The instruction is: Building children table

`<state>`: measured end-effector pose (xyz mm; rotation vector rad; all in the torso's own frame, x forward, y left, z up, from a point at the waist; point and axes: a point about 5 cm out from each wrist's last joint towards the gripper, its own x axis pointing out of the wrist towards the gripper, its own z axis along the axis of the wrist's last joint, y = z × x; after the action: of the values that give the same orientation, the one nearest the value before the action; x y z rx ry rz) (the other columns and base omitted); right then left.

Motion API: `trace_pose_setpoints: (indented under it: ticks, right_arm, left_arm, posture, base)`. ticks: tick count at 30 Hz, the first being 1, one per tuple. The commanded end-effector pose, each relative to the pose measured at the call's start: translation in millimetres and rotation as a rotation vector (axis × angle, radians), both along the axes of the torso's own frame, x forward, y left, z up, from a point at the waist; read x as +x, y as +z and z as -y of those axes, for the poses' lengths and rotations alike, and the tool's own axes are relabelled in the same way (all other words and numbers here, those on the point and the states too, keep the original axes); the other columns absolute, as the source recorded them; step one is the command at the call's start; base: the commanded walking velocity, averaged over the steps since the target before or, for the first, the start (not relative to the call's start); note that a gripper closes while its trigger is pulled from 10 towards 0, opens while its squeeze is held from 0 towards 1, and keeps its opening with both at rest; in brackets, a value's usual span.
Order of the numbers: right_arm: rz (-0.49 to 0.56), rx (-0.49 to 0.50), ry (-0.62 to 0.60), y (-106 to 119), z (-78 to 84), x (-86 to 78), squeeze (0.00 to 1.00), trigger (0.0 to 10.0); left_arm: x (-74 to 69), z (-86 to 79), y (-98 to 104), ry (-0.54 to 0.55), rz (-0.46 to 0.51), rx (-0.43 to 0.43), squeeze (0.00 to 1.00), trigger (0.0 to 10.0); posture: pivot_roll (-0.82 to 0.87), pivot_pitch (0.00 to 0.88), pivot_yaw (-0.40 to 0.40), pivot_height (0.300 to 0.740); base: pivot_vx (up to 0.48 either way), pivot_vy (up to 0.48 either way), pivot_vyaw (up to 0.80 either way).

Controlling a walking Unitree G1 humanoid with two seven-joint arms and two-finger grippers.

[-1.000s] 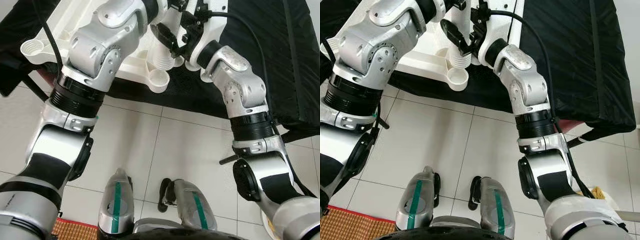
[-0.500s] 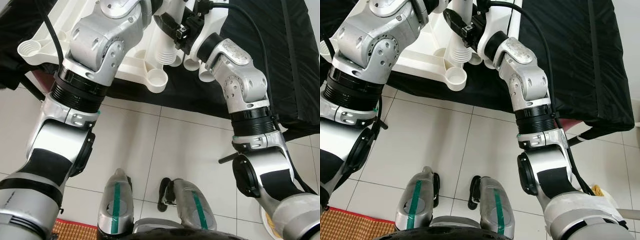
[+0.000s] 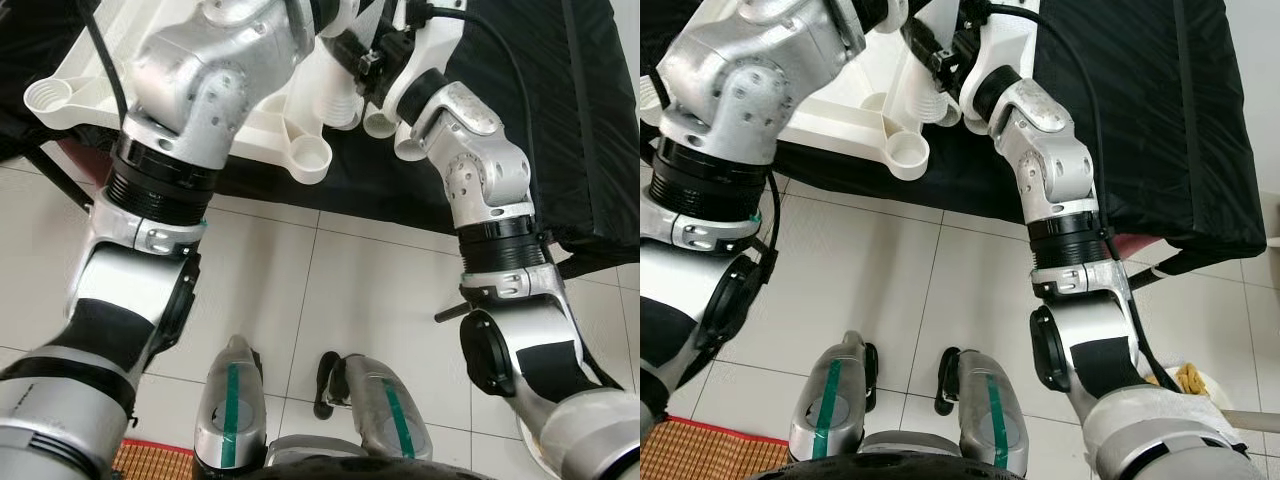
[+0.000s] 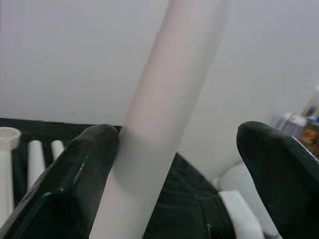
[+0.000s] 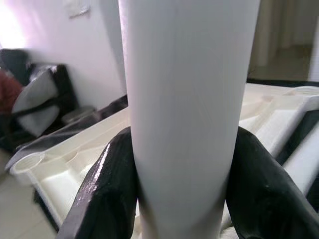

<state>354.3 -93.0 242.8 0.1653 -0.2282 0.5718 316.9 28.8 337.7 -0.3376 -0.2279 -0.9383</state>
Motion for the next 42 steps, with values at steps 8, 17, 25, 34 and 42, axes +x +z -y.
trace_pose_setpoints:
  ticks: [8, 17, 25, 34, 42]
  right_arm:
    - [0.005, 0.074, -0.158, -6.7, 37.7, -3.0, 0.00, 10.0]
    - [0.050, 0.082, -0.186, -24.4, 43.5, -25.6, 0.00, 10.0]
    - [0.111, 0.180, -0.130, -19.8, 39.1, -39.5, 0.00, 10.0]
    - [0.142, 0.147, -0.104, -18.3, 41.1, -43.0, 0.00, 10.0]
    - [0.146, 0.149, -0.089, -18.5, 40.7, -46.8, 0.00, 10.0]
  left_arm:
    - [5.9, -20.1, -1.5, -0.087, -0.041, -0.063, 0.00, 10.0]
    - [29.8, -51.1, -51.8, 0.169, -0.164, 0.063, 0.00, 10.0]
    - [29.5, -60.4, -108.8, 0.231, -0.210, 0.296, 0.00, 10.0]
    - [24.4, -67.8, -165.1, 0.210, -0.081, 0.707, 0.00, 10.0]
    - [14.6, -74.9, -184.8, 0.125, -0.025, 0.856, 0.00, 10.0]
  posture:
    - [0.05, 0.069, -0.048, 0.740]
    - [0.04, 0.062, -0.041, 0.740]
    - [0.04, 0.055, -0.038, 0.740]
    - [0.05, 0.061, -0.040, 0.740]
    - [0.04, 0.073, -0.037, 0.740]
  base:
    - [0.000, 0.000, 0.00]
    - [0.000, 0.000, 0.00]
    - [0.000, 0.000, 0.00]
    - [0.000, 0.000, 0.00]
    - [0.000, 0.000, 0.00]
